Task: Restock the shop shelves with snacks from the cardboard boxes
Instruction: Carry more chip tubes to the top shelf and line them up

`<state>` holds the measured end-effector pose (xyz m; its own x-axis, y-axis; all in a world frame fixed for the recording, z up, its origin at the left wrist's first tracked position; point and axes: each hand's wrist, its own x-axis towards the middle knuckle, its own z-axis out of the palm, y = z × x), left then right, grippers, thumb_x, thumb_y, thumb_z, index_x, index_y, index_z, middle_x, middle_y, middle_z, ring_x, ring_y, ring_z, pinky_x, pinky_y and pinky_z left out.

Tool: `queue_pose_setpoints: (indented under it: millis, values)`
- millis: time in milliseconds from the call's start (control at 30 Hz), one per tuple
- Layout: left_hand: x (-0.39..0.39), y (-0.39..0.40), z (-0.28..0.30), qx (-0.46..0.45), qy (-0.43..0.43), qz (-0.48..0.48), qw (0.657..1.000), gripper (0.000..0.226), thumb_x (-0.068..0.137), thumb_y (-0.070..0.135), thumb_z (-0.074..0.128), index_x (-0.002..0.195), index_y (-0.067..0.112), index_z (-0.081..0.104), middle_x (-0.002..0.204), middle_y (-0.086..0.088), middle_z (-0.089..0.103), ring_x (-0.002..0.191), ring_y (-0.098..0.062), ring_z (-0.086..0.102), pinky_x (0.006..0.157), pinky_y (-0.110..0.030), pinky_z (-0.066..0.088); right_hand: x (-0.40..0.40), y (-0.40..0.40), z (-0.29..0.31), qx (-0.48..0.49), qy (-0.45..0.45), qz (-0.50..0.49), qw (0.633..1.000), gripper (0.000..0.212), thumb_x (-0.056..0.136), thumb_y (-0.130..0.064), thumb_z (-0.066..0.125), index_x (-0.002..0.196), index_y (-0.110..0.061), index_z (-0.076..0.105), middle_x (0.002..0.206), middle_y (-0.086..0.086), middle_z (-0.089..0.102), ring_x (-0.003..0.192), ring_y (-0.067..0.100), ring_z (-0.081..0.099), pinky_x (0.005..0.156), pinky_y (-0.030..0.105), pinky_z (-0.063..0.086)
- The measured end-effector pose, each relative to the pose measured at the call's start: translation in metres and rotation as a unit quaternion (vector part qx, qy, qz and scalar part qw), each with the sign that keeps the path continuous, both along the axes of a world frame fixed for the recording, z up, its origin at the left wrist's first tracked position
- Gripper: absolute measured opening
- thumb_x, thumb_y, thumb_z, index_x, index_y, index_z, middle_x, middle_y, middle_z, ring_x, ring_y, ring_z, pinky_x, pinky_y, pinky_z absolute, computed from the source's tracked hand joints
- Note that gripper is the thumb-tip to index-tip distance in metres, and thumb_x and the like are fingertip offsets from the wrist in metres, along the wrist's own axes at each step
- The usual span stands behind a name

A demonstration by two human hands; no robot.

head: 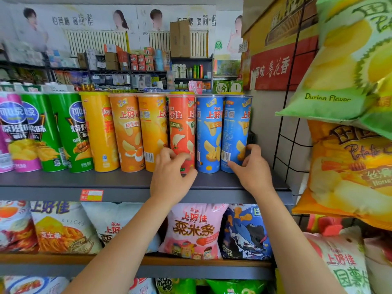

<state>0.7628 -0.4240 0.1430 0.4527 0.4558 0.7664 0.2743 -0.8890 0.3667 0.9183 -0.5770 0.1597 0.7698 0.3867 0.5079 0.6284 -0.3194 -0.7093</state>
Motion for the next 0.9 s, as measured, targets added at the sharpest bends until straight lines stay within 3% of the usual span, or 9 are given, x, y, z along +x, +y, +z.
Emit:
queue_pose_setpoints:
  millis: [200, 300, 400, 500, 633, 767, 900]
  values:
    - [0.003, 0.0, -0.002, 0.005, 0.024, 0.001, 1.0, 0.034, 0.086, 0.029, 0.065, 0.119, 0.023, 0.067, 0.11, -0.002, 0.042, 0.107, -0.022, 0.047, 0.07, -0.028, 0.044, -0.001, -0.002, 0.001, -0.002, 0.005, 0.004, 1.0, 0.061, 0.086, -0.028, 0.077, 0.133, -0.013, 0.041, 0.087, -0.006, 0.052, 0.082, 0.016, 0.057, 0.063, 0.026, 0.042]
    - [0.002, -0.002, -0.001, 0.008, 0.027, 0.003, 1.0, 0.036, 0.086, 0.03, 0.065, 0.12, 0.02, 0.066, 0.111, -0.004, 0.043, 0.106, -0.023, 0.048, 0.069, -0.029, 0.046, -0.001, -0.001, 0.0, -0.005, 0.009, 0.006, 1.0, 0.061, 0.086, -0.028, 0.077, 0.133, -0.014, 0.041, 0.098, 0.001, 0.057, 0.096, 0.023, 0.063, 0.072, 0.031, 0.047]
    - [0.004, -0.01, -0.001, 0.084, 0.032, -0.05, 0.995, 0.035, 0.083, 0.032, 0.061, 0.115, 0.022, 0.069, 0.1, -0.002, 0.045, 0.097, -0.021, 0.049, 0.069, -0.033, 0.049, -0.002, 0.001, 0.0, -0.006, 0.002, -0.005, 1.0, 0.061, 0.084, -0.029, 0.078, 0.131, -0.015, 0.042, 0.117, 0.007, 0.054, 0.109, 0.026, 0.058, 0.087, 0.04, 0.052]
    - [0.015, -0.018, 0.001, 0.118, 0.07, -0.088, 0.987, 0.043, 0.082, 0.035, 0.059, 0.124, 0.027, 0.068, 0.099, -0.001, 0.046, 0.095, -0.02, 0.05, 0.074, -0.032, 0.047, -0.003, 0.003, 0.0, -0.02, -0.008, -0.021, 1.0, 0.06, 0.085, -0.031, 0.077, 0.13, -0.014, 0.041, 0.125, 0.009, 0.049, 0.114, 0.028, 0.055, 0.094, 0.046, 0.05]
    - [0.023, -0.019, 0.001, 0.09, 0.094, -0.075, 0.989, 0.048, 0.083, 0.038, 0.057, 0.13, 0.031, 0.063, 0.104, -0.001, 0.045, 0.098, -0.021, 0.049, 0.075, -0.034, 0.048, -0.004, 0.005, -0.003, -0.032, -0.033, -0.037, 0.998, 0.056, 0.087, -0.034, 0.075, 0.125, -0.013, 0.041, 0.125, 0.009, 0.053, 0.114, 0.029, 0.056, 0.091, 0.05, 0.052]
    - [0.021, -0.019, 0.001, 0.078, 0.115, -0.072, 0.988, 0.049, 0.086, 0.037, 0.059, 0.135, 0.035, 0.058, 0.113, -0.001, 0.045, 0.106, -0.02, 0.049, 0.08, -0.034, 0.049, -0.006, 0.006, -0.004, -0.037, -0.037, -0.052, 0.997, 0.048, 0.087, -0.035, 0.074, 0.109, -0.014, 0.038, 0.118, 0.01, 0.056, 0.107, 0.031, 0.059, 0.085, 0.051, 0.053]
    - [0.02, -0.021, 0.002, 0.044, 0.13, -0.074, 0.988, 0.051, 0.088, 0.036, 0.06, 0.138, 0.038, 0.053, 0.122, 0.001, 0.043, 0.115, -0.018, 0.046, 0.081, -0.036, 0.051, -0.007, 0.004, -0.002, -0.044, -0.011, -0.038, 0.998, 0.051, 0.087, -0.038, 0.074, 0.11, -0.012, 0.037, 0.118, 0.011, 0.059, 0.106, 0.033, 0.06, 0.086, 0.051, 0.052]
